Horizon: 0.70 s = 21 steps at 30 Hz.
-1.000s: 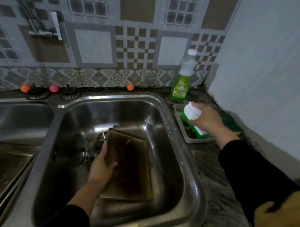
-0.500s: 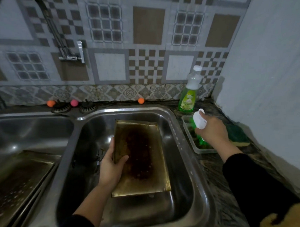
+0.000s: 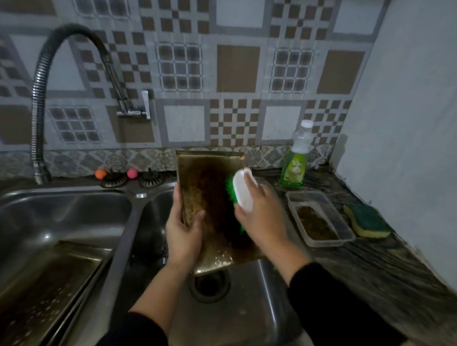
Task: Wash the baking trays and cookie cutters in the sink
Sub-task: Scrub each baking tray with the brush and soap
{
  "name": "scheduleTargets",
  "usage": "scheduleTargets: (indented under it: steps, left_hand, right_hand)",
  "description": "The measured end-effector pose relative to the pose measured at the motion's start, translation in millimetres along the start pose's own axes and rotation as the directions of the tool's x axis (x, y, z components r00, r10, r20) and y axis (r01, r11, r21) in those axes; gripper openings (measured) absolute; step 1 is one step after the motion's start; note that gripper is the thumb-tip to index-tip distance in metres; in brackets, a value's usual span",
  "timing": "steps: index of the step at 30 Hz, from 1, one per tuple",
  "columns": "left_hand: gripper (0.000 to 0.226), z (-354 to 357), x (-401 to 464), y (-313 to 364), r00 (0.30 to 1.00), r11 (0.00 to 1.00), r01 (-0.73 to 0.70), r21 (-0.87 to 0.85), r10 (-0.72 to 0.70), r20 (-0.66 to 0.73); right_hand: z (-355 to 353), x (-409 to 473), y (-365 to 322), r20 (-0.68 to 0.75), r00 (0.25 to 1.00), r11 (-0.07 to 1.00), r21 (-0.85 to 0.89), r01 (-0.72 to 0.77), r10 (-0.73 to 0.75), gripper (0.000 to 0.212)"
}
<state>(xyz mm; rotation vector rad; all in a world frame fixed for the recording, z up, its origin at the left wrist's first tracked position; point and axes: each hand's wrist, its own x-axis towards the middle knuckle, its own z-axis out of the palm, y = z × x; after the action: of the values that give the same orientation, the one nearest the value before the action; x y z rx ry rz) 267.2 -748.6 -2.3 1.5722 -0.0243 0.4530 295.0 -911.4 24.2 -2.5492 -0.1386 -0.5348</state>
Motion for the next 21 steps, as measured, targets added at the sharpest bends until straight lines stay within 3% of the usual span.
scheduleTargets:
  steps: [4, 8, 11, 16, 18, 21]
  left_hand:
    - [0.080, -17.8, 7.0, -5.6, 1.000, 1.000, 0.018, 0.005, -0.017, -0.015]
    - [0.077, -2.1, -16.8, -2.1, 0.997, 0.999, -0.025, 0.026, 0.022, 0.080]
    - [0.074, 4.7, -21.6, 1.3, 0.997, 1.000, -0.024, 0.002, 0.024, 0.078]
    - [0.077, -19.8, -9.5, -7.2, 0.998, 0.998, 0.061, 0.016, -0.062, 0.005]
    - [0.078, -22.8, -14.0, -6.4, 0.998, 0.997, 0.053, 0.054, -0.055, 0.036]
    - [0.077, -13.9, -22.3, -3.6, 0.996, 0.997, 0.045, 0.057, -0.049, 0.076]
  right_hand:
    - [18.9, -52.2, 1.3, 0.041, 0.998, 0.990, 0.133, 0.036, -0.042, 0.078]
    - [15.4, 17.1, 0.6, -0.050, 0.996, 0.992, 0.107, -0.062, 0.067, 0.075]
    - [5.5, 39.7, -11.4, -0.001, 0.998, 0.996, 0.072, -0.055, 0.055, 0.074]
    - [32.9, -68.0, -23.3, 0.090, 0.991, 0.945, 0.322, 0.063, -0.097, 0.076]
    - [39.8, -71.6, -19.1, 0.062, 0.991, 0.950, 0.298, 0.098, -0.121, 0.075]
    - [31.7, -8.5, -29.7, -0.024, 0.999, 0.977, 0.209, 0.042, -0.037, 0.072]
